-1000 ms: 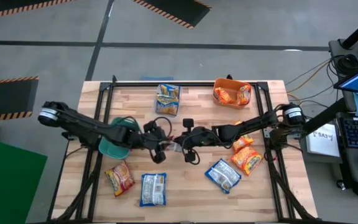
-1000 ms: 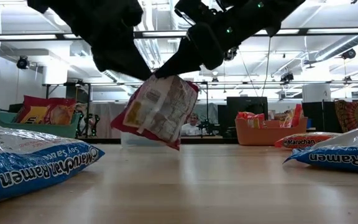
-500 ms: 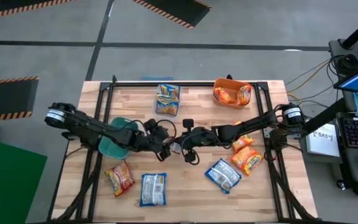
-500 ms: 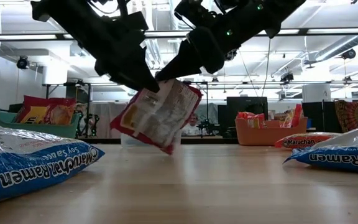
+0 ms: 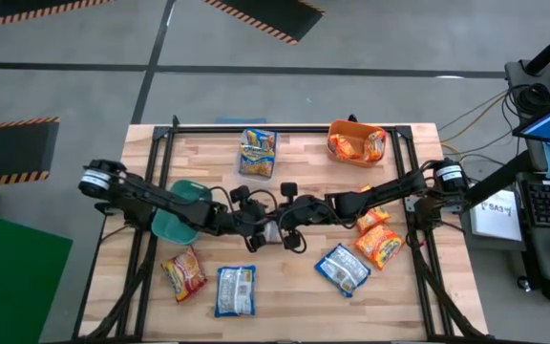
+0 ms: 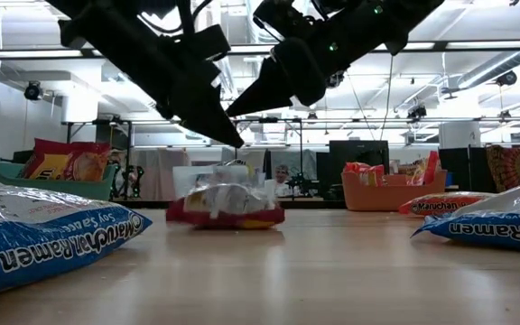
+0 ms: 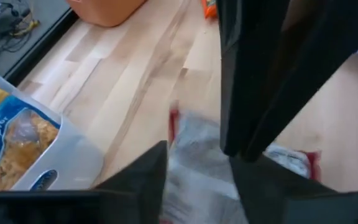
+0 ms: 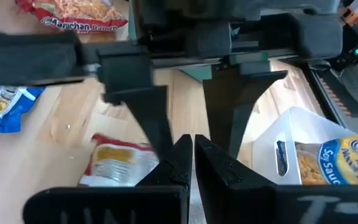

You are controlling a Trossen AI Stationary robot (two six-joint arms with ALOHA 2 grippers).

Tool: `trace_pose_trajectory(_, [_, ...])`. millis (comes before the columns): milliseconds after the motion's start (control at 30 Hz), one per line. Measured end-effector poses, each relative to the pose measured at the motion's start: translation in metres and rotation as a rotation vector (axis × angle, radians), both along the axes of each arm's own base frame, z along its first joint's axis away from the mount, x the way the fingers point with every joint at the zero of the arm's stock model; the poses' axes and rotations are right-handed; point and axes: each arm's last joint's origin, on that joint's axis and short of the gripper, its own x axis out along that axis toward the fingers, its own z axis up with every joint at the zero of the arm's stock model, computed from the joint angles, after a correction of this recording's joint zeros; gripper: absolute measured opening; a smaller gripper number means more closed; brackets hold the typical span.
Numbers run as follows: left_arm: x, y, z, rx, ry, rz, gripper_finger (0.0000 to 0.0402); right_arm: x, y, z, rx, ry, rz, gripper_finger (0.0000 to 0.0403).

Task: Sort Maruchan noodles
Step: Put the red noodle pack into the blue bin, then put the red noodle pack in the blue bin

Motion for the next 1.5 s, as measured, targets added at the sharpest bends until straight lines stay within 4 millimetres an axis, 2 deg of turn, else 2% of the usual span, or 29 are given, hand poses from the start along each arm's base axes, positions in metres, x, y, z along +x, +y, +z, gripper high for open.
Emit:
trace_pose_trajectory(167, [-0.001, 0.003, 0.0, 0.041, 0.032, -0.006, 0.0024, -0.001, -0.003, 0.004, 0.024, -0.014, -0.022, 0.0009])
trace_pose_trajectory(200, [-0.002, 0.004, 0.001, 0.044, 0.038, -0.005, 0.0013, -0.001, -0.005, 0.005, 0.025, -0.02, -0.033, 0.0009])
trace_pose_trajectory(367, [-0.007, 0.004, 0.003, 0.044, 0.077, -0.015, 0.0024, -0.006, -0.014, 0.015, 0.055, 0.041, -0.117, 0.0009])
trace_pose_trajectory(567, [-0.012, -0.004, -0.004, -0.096, 0.161, -0.134, 0.0027, -0.03, -0.024, 0.025, 0.129, 0.186, -0.208, 0.0009])
trace_pose_trajectory(733, [-0.012, -0.009, -0.006, -0.212, 0.183, -0.219, 0.0029, -0.053, -0.025, 0.032, 0.153, 0.223, -0.231, 0.0009])
trace_pose_trajectory(900, [-0.012, -0.012, -0.007, -0.226, 0.193, -0.246, 0.0073, -0.071, -0.027, 0.031, 0.202, 0.173, -0.255, 0.0009])
trace_pose_trajectory(1133, [-0.013, -0.012, -0.007, -0.183, 0.189, -0.231, 0.0204, -0.083, -0.027, 0.015, 0.256, 0.065, -0.259, 0.0009])
trace_pose_trajectory(1233, [-0.013, -0.012, -0.007, -0.182, 0.19, -0.231, 0.0244, -0.086, -0.027, 0.006, 0.263, 0.04, -0.253, 0.0009])
trace_pose_trajectory(1333, [-0.012, -0.013, -0.008, -0.178, 0.189, -0.217, 0.0257, -0.086, -0.027, 0.002, 0.263, 0.036, -0.252, 0.0009])
trace_pose_trajectory(1500, [-0.007, -0.014, -0.023, -0.171, 0.217, -0.21, 0.025, -0.085, -0.027, 0.0, 0.261, 0.039, -0.251, 0.0009])
